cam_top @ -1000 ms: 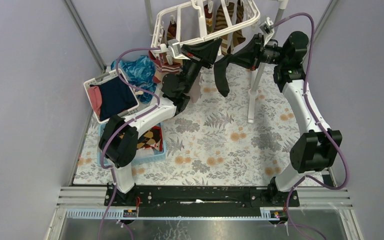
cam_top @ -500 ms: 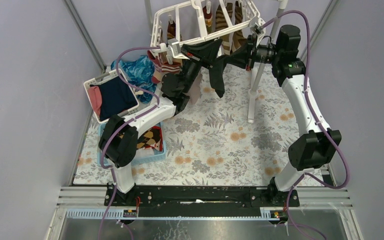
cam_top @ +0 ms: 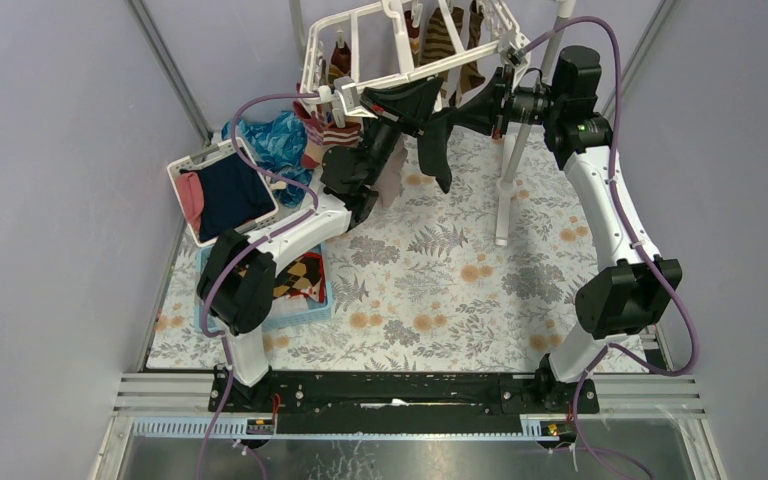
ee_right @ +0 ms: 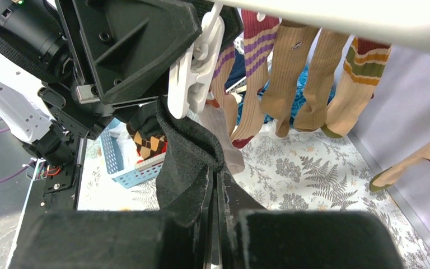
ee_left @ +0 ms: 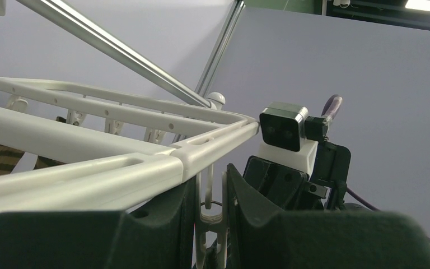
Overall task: Clip the socks to the hanger
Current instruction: Clamp the sock onto the hanger.
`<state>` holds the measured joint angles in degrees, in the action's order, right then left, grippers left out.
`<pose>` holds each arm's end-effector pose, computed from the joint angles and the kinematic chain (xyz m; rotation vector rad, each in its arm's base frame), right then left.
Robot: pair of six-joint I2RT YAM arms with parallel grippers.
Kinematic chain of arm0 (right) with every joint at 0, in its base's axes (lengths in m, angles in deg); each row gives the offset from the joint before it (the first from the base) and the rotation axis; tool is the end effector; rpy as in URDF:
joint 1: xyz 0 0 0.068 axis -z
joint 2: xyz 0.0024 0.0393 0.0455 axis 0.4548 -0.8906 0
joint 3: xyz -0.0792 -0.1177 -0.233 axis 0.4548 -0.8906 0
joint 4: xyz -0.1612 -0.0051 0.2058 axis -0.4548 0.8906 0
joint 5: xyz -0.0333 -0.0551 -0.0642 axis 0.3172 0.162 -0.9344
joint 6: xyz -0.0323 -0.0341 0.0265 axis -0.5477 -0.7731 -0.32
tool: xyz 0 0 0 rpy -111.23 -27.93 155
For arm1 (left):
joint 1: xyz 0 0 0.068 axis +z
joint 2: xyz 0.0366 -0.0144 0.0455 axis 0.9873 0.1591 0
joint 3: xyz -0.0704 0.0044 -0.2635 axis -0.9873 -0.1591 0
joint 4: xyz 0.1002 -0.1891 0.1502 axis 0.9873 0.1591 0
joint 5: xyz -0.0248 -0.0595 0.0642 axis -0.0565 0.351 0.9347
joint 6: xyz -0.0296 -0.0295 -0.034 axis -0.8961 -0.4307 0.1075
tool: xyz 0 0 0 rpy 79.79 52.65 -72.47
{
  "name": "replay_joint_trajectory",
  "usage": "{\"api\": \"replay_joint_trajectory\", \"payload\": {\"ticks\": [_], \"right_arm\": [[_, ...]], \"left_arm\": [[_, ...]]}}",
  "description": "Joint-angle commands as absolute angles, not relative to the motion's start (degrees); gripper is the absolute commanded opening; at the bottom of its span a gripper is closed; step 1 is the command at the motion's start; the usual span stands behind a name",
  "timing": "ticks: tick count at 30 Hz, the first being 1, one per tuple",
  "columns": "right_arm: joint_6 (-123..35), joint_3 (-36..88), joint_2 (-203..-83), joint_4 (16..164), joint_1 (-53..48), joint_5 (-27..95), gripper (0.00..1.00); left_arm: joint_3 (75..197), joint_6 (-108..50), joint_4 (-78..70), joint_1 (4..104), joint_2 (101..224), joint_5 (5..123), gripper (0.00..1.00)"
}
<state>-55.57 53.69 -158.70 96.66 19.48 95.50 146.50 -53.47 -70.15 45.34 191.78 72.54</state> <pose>0.3664 0.0822 0.4620 -1.0815 1.2672 0.9867 0.3377 -0.2410 0.4085 -0.0097 0.8243 -1.1889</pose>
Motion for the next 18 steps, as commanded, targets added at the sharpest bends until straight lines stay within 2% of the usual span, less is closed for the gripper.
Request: {"api": "replay_joint_trajectory", "payload": {"ticks": [1, 18], "right_arm": [[-57.81, 54.80, -156.70, 98.77, 19.04, 94.05, 0.00], [-49.25, 52.19, -153.92, 90.77, 21.33, 96.03, 0.00]], "left_arm": [[145.80, -52.39, -72.51, 46.30, 190.52, 72.66, 0.00], [145.65, -51.60, -72.28, 46.39, 190.79, 72.00, 0.00]]}}
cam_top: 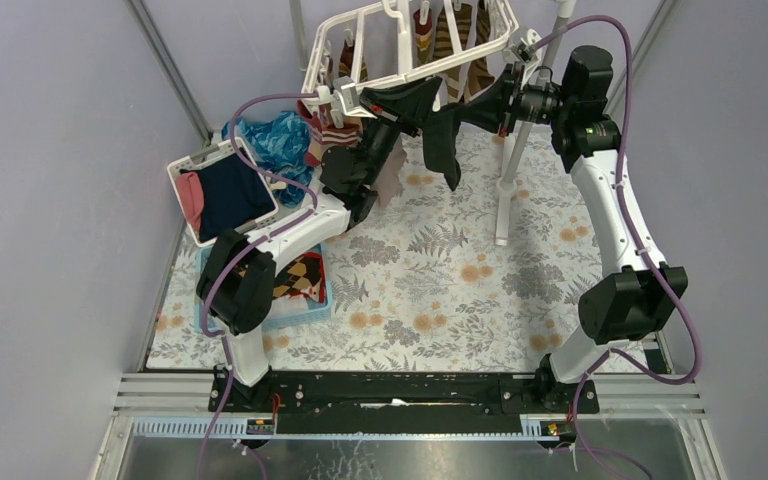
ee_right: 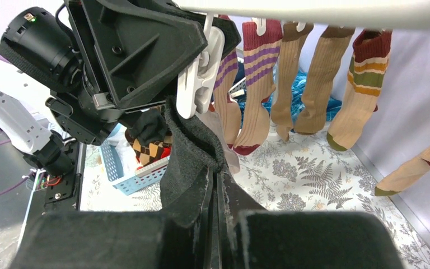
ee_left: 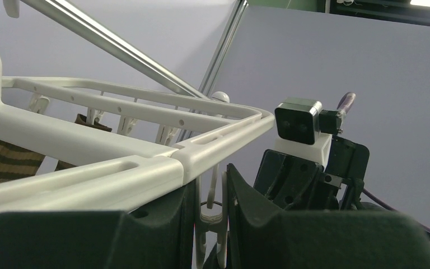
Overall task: Clip the socks to the hanger
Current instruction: Clamp the sock onto the hanger.
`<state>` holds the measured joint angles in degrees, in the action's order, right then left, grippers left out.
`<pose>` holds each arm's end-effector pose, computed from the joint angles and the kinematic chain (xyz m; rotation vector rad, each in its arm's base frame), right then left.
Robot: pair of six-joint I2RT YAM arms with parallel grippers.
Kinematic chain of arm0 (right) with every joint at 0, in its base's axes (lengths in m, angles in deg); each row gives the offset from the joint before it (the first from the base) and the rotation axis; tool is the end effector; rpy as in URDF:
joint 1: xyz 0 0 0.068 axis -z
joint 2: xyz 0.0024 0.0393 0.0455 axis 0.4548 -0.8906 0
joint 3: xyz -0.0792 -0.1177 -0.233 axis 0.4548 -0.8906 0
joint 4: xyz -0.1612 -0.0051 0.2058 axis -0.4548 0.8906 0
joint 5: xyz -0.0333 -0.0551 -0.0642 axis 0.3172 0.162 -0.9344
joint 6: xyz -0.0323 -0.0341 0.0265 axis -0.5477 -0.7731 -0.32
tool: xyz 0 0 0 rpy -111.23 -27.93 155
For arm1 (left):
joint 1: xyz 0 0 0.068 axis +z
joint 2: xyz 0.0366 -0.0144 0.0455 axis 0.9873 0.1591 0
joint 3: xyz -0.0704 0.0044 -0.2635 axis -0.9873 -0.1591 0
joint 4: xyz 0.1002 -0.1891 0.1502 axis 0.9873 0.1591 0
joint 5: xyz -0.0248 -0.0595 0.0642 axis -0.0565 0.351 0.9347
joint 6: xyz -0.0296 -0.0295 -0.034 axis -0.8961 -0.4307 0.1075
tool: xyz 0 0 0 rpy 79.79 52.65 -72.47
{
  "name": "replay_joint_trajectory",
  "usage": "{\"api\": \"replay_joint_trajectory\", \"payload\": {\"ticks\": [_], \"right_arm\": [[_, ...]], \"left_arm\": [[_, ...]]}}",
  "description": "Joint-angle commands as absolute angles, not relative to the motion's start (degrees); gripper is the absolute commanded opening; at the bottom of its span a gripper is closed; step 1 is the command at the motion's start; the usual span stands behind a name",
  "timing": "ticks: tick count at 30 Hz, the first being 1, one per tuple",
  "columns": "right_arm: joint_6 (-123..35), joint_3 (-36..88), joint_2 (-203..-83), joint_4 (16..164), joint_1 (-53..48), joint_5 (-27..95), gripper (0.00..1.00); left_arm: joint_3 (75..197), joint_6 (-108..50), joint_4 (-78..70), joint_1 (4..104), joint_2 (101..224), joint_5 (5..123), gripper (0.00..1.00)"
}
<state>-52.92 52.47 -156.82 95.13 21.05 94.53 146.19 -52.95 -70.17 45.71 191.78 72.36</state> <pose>0.3595 0.0710 0.4689 -1.0344 1.2816 0.9664 0.3394 -0.2390 0.4067 -0.0054 0.8285 -1.1746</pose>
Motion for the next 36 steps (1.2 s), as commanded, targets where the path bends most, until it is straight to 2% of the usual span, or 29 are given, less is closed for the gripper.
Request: {"api": "replay_joint_trajectory", "payload": {"ticks": [1, 20, 22, 24, 29, 34, 36], "right_arm": [[-49.15, 52.15, -153.91, 90.79, 21.34, 95.89, 0.00], [-36.79, 49.37, -154.83, 78.03, 22.79, 95.65, 0.00], [-36.27, 48.77, -154.63, 77.19, 22.76, 95.91, 0.00], [-36.08, 48.35, -154.52, 76.62, 22.75, 95.94, 0.01], [-35.75, 47.99, -154.43, 75.99, 22.76, 95.86, 0.02], [-34.86, 47.63, -154.26, 74.79, 22.79, 95.85, 0.03], [-34.63, 47.32, -154.19, 74.42, 22.75, 95.85, 0.09]], "left_arm": [[145.74, -51.66, -72.28, 46.39, 190.79, 71.36, 0.00], [145.72, -52.86, -73.31, 46.72, 191.24, 69.12, 0.00], [145.67, -53.23, -73.25, 46.75, 191.17, 69.24, 0.06], [145.59, -53.74, -73.16, 46.75, 191.09, 69.41, 0.22], [145.09, -54.42, -73.07, 46.75, 190.61, 68.91, 0.51], [144.10, -54.66, -72.98, 46.75, 189.85, 69.00, 0.66], [143.25, -54.77, -73.14, 46.79, 189.25, 69.28, 0.74]]}}
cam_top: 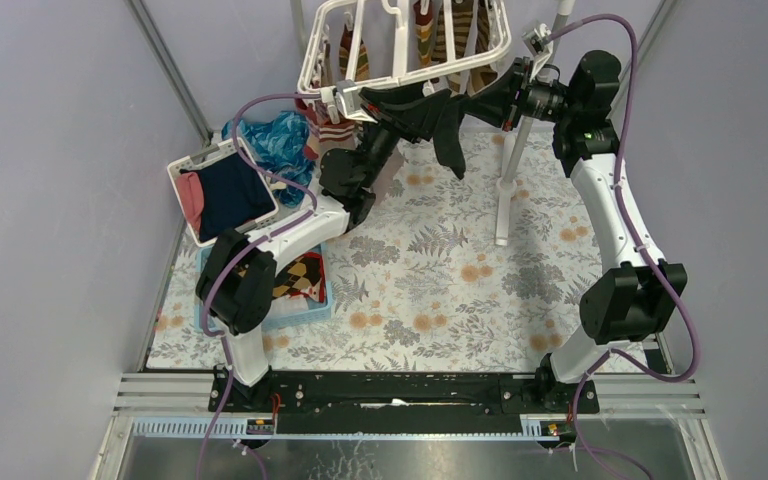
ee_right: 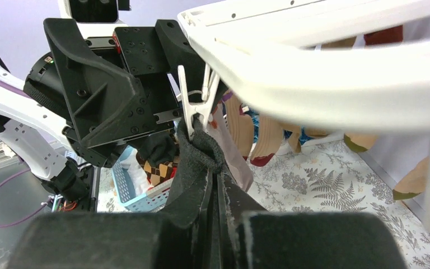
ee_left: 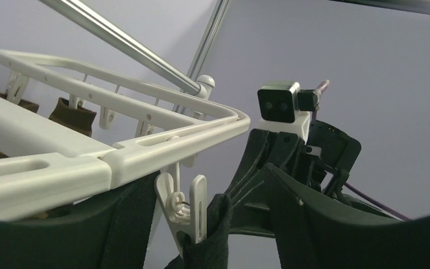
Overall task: Clip the socks to the hanger
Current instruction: Clamp the sock onto the hanger.
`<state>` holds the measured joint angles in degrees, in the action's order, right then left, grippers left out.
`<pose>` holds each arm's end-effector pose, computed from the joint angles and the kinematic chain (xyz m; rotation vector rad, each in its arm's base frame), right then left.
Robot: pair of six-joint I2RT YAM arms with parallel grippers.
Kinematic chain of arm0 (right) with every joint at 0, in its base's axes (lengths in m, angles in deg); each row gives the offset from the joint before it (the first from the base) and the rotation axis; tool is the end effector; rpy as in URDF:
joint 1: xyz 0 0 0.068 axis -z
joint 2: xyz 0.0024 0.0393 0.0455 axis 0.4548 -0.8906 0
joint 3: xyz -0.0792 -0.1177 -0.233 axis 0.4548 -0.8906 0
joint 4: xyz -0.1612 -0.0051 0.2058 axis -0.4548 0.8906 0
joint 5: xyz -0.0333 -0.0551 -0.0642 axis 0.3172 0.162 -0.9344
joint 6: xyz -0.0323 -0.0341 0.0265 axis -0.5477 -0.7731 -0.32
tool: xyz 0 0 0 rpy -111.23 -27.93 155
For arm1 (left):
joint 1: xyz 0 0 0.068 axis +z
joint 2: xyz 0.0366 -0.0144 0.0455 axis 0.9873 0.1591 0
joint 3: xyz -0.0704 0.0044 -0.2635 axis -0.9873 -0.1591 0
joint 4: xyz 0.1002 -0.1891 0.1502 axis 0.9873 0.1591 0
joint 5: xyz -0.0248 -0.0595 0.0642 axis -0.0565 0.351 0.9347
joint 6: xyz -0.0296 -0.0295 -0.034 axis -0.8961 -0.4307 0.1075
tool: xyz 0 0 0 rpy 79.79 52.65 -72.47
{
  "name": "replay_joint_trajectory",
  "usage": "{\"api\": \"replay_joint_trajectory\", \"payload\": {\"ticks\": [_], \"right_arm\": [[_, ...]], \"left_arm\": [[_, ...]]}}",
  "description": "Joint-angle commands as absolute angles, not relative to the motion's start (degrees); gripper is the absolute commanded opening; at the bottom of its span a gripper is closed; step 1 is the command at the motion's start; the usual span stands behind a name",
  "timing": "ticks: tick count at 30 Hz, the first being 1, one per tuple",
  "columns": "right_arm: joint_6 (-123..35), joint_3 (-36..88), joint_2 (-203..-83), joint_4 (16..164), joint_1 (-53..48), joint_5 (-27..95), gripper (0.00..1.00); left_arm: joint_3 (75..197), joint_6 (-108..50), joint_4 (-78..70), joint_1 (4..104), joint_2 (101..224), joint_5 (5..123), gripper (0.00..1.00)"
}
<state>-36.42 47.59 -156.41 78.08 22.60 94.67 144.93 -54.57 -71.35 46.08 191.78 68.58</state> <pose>0.3631 0.0614 0.4693 -0.9283 1.2725 1.0478 0.3388 -0.2382 0.4011 0.0470 0.8353 -1.2200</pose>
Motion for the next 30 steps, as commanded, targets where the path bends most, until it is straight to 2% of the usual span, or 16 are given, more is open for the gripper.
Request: {"api": "replay_joint_trajectory", "payload": {"ticks": [1, 4, 8, 11, 14, 17, 21, 23, 26, 30], "right_arm": [[-34.67, 47.04, -154.11, 74.31, 22.74, 95.85, 0.14], [-34.67, 45.68, -153.55, 73.45, 22.74, 96.08, 0.31], [-36.31, 42.57, -151.51, 73.76, 22.74, 96.08, 0.61], [-42.72, 40.49, -149.15, 79.46, 22.74, 94.43, 0.74], [-49.52, 37.68, -146.16, 85.53, 23.44, 92.31, 0.80], [-54.13, 34.12, -143.21, 88.52, 24.83, 92.25, 0.82], [-65.56, 30.85, -138.56, 100.79, 25.38, 92.19, 0.84], [-71.53, 28.25, -135.40, 106.47, 25.38, 92.12, 0.86], [-79.62, 22.42, -129.93, 113.76, 25.38, 91.62, 0.91], [-87.48, 14.44, -123.15, 120.22, 25.38, 93.38, 0.96]], "left_arm": [[142.69, -54.78, -73.23, 46.75, 188.87, 69.34, 0.77], [140.31, -54.90, -72.92, 46.75, 186.76, 69.38, 0.83], [135.72, -55.04, -72.02, 46.75, 182.79, 69.79, 0.90], [132.06, -54.63, -70.41, 46.75, 179.60, 69.78, 0.92], [128.21, -53.75, -67.11, 46.75, 175.88, 68.97, 0.93], [122.98, -51.77, -64.44, 46.75, 170.95, 66.22, 0.94], [114.69, -47.45, -59.24, 46.92, 162.17, 60.91, 0.94], [110.79, -44.04, -52.96, 46.99, 156.48, 59.08, 0.99], [105.19, -39.02, -41.25, 47.01, 145.64, 58.54, 0.99], [97.95, -36.30, -25.63, 47.10, 131.76, 64.33, 0.99]]}}
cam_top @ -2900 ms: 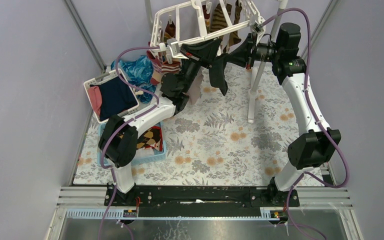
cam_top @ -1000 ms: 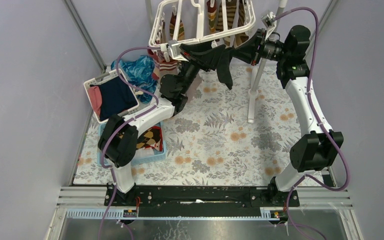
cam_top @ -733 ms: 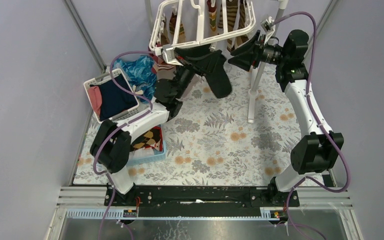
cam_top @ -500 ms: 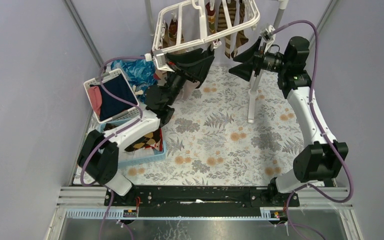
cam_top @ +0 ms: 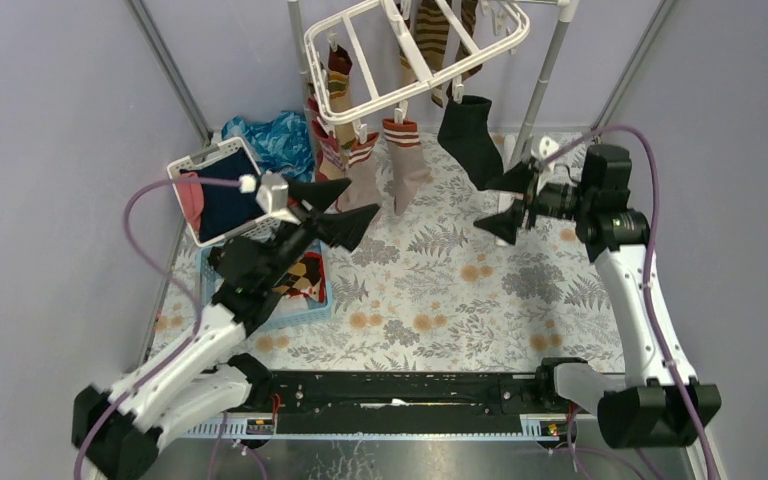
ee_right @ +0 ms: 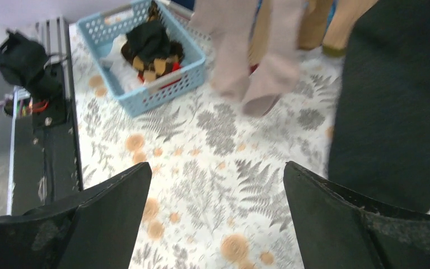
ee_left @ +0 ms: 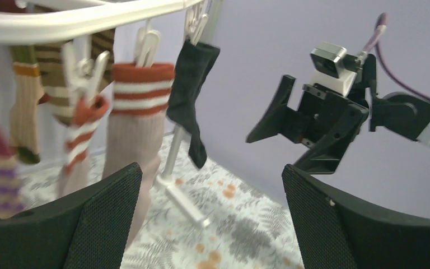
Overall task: Clip the socks to the hanger
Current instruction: Clamp the sock onto the hanger.
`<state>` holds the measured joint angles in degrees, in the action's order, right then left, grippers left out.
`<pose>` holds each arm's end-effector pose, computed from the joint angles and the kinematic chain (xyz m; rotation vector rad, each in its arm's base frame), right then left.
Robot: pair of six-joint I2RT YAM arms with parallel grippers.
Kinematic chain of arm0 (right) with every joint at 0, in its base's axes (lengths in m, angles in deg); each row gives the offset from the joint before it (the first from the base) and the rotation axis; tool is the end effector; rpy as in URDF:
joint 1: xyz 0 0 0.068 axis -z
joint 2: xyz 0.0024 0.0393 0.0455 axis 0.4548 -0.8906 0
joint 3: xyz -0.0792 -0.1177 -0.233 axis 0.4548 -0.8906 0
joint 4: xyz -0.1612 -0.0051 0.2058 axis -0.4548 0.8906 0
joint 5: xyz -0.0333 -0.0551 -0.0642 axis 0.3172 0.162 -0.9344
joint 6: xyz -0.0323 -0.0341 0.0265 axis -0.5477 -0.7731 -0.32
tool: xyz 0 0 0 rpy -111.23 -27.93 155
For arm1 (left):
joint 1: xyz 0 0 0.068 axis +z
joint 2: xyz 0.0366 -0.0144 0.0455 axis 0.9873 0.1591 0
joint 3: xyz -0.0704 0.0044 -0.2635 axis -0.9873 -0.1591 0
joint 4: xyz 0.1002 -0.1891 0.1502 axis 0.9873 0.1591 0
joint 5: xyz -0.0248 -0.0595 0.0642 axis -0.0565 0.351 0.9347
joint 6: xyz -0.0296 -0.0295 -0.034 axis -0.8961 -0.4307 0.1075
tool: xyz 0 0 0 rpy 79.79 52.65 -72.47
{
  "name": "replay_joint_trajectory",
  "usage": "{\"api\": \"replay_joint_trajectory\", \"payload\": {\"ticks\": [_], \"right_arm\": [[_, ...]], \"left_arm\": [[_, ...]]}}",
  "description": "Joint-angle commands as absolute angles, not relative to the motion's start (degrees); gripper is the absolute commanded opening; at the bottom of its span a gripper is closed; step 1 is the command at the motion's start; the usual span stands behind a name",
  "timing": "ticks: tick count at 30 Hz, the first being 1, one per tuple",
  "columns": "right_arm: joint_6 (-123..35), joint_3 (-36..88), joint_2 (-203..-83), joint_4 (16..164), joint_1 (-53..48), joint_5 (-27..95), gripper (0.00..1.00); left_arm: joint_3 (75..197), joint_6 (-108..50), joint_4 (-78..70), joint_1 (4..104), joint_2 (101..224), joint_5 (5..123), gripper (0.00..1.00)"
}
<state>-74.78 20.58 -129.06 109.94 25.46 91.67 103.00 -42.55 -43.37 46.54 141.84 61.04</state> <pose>0.2423 0.0391 0.4030 -1.0833 1.3853 0.7800 0.1776 -0.1298 0.3669 0.2757 1.1667 -1.0359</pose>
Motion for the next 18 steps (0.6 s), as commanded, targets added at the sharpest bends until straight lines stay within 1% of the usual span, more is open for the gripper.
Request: {"api": "replay_joint_trajectory", "payload": {"ticks": [1, 3, 6, 9, 10, 12, 14, 15, 16, 17, 18], "right_arm": [[-88.14, 12.91, -121.73, 120.65, 25.38, 94.12, 0.96], [-89.06, 8.72, -119.57, 121.23, 25.45, 95.80, 0.97], [-96.50, 6.23, -118.36, 126.70, 25.85, 96.70, 1.00], [-98.83, 3.87, -119.06, 127.50, 26.63, 95.57, 1.00], [-99.18, 3.36, -119.52, 127.31, 26.69, 95.21, 1.00], [-99.50, 3.22, -120.55, 127.36, 26.70, 94.18, 1.00], [-99.73, 3.34, -121.38, 127.67, 26.70, 93.77, 1.00], [-100.14, 3.32, -121.65, 128.10, 26.70, 93.67, 1.00], [-100.75, 3.32, -121.84, 128.68, 26.70, 93.57, 1.00], [-101.56, 3.43, -122.02, 129.42, 26.70, 93.38, 1.00], [-102.28, 3.67, -122.27, 130.24, 26.70, 93.06, 1.00]], "left_arm": [[96.74, -36.31, -21.19, 47.10, 128.16, 67.07, 0.99], [95.30, -36.13, -12.44, 47.11, 121.96, 73.05, 0.99], [94.24, -35.72, -0.77, 47.10, 115.00, 79.55, 0.99], [94.02, -36.00, 7.38, 47.10, 112.81, 82.35, 0.98], [94.37, -36.16, 9.64, 47.16, 113.24, 83.48, 0.96], [96.21, -38.16, 15.71, 47.10, 115.74, 88.13, 0.88], [99.64, -41.83, 21.90, 47.10, 120.32, 95.72, 0.82], [101.13, -43.47, 24.22, 47.10, 122.62, 99.85, 0.77], [102.03, -45.98, 25.90, 47.10, 124.74, 104.48, 0.67], [102.40, -49.40, 27.36, 47.10, 126.32, 109.25, 0.54], [102.41, -53.17, 28.42, 47.12, 127.66, 113.02, 0.45]]}}
